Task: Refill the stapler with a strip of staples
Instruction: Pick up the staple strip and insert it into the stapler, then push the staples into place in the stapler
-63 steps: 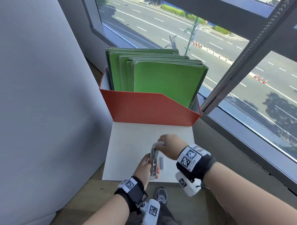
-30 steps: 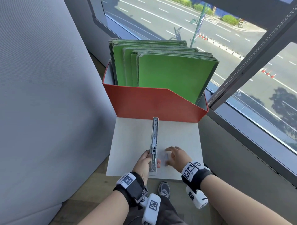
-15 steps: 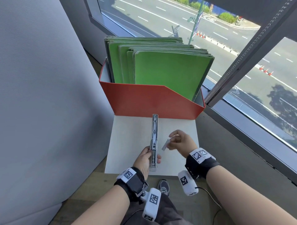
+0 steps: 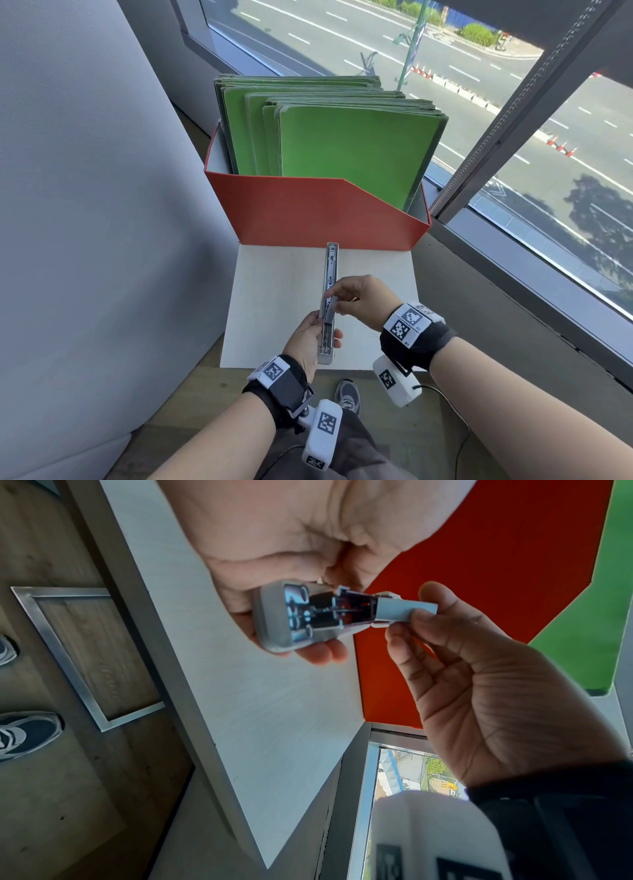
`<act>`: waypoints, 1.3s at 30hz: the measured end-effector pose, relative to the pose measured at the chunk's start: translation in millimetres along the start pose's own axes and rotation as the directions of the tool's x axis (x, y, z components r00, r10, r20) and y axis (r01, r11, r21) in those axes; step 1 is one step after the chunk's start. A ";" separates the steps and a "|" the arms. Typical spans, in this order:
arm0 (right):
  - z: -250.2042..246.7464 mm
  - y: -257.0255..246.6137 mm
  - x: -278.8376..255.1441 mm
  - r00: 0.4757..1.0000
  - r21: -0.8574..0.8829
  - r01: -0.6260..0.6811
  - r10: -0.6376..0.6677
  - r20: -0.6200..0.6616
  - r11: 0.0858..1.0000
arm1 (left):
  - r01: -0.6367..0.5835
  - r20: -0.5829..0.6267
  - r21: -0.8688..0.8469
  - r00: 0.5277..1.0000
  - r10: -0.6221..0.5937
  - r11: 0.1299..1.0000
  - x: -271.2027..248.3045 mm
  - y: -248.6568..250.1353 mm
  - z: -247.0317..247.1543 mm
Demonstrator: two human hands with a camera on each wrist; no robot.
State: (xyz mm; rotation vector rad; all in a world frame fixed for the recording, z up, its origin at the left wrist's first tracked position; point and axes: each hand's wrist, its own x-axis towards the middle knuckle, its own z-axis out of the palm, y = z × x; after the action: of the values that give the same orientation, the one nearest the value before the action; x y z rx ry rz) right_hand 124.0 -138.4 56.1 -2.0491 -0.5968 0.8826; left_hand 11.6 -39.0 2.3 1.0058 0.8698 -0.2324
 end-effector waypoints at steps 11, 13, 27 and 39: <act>9.8 -4.1 -1.2 0.998 -0.199 0.060 -0.059 0.010 0.978 | 0.016 -0.003 0.009 1.000 -0.016 1.000 2.2 0.2 1.2; 11.3 -5.2 -2.6 0.994 -0.251 0.103 -0.107 0.000 0.963 | 0.018 -0.003 0.011 1.000 -0.018 1.000 2.9 -0.4 0.6; 32.5 -0.2 -23.8 0.989 -0.306 0.144 -0.151 0.000 0.941 | -0.048 0.003 -0.076 0.999 0.048 0.996 3.8 3.6 3.5; 52.1 22.2 -33.1 0.952 -0.351 0.217 -0.277 -0.132 0.911 | 0.000 -0.024 -0.156 1.000 -0.004 0.988 6.2 2.1 2.1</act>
State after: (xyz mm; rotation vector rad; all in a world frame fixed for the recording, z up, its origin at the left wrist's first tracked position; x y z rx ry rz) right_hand 65.5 -147.4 28.0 -2.2567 -0.9334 0.4624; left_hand 17.9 -38.2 -0.3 0.8638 0.8968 -0.1518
